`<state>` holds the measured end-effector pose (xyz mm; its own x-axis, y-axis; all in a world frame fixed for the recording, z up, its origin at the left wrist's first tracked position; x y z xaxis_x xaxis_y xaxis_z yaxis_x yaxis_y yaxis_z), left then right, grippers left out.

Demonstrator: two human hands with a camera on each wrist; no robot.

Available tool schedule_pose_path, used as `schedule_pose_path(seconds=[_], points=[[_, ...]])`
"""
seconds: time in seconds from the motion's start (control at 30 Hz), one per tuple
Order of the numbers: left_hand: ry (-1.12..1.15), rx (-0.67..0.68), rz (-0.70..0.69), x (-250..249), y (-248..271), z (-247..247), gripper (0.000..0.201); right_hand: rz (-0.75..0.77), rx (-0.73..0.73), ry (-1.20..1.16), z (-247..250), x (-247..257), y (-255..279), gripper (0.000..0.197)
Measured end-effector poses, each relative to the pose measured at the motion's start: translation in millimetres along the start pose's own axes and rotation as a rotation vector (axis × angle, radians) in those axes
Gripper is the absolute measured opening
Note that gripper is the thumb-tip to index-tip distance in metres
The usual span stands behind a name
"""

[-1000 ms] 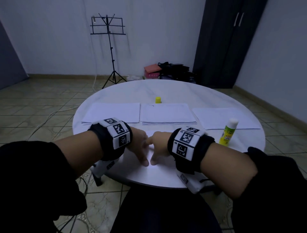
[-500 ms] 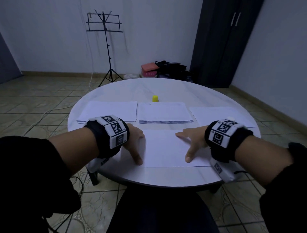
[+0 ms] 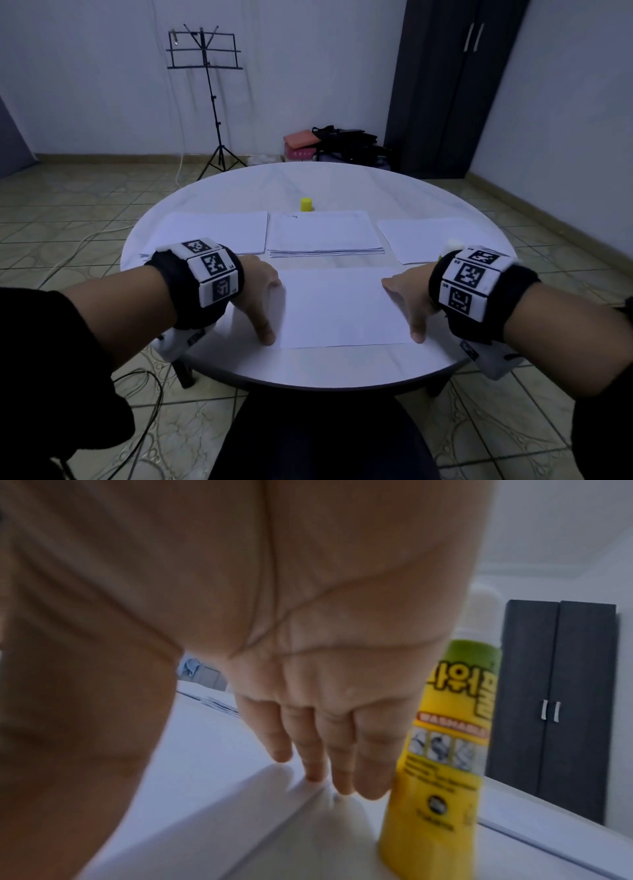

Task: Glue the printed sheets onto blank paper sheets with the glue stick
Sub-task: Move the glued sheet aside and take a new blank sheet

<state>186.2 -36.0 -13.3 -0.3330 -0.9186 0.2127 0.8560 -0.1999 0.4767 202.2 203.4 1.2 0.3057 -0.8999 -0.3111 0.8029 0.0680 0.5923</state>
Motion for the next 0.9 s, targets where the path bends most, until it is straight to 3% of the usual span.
schedule_pose_path(seconds=[0.07,0.2,0.33,0.43,0.57,0.63,0.73,0.83,0.9], points=[[0.013,0.02,0.011,0,-2,-1,0.132,-0.002,0.016,-0.017,3,1,-4,0.068],[0.068,0.027,0.053,-1,-3,0,0.115,-0.003,0.009,0.015,8,9,-10,0.085],[0.108,0.029,0.08,-4,-2,4,0.119,0.021,-0.052,0.047,4,13,-13,0.071],[0.177,-0.018,0.094,-7,-1,5,0.126,-0.003,-0.111,0.069,-1,9,-9,0.106],[0.34,-0.079,0.063,-10,0,3,0.131,0.024,-0.219,0.047,-10,9,-5,0.115],[0.457,-0.106,0.049,-10,4,2,0.127,0.03,-0.158,-0.017,-11,10,-1,0.099],[0.734,-0.181,0.027,-7,11,1,0.111,0.068,-0.138,-0.104,-11,12,7,0.06],[1.144,-0.187,0.049,-9,21,-8,0.08,0.073,-0.123,-0.163,-17,10,12,0.049],[1.177,-0.192,0.03,-12,26,-14,0.057,0.071,-0.127,-0.188,-19,9,17,0.043]])
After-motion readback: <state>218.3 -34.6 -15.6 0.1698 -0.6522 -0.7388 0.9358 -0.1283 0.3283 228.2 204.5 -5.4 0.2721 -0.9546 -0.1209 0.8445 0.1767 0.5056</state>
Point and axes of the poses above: each hand's wrist, its own y-axis away from the middle knuckle, its own z-axis out of the back of the hand, x = y × z, the point moved 1 cm from there along -y, towards the middle knuckle
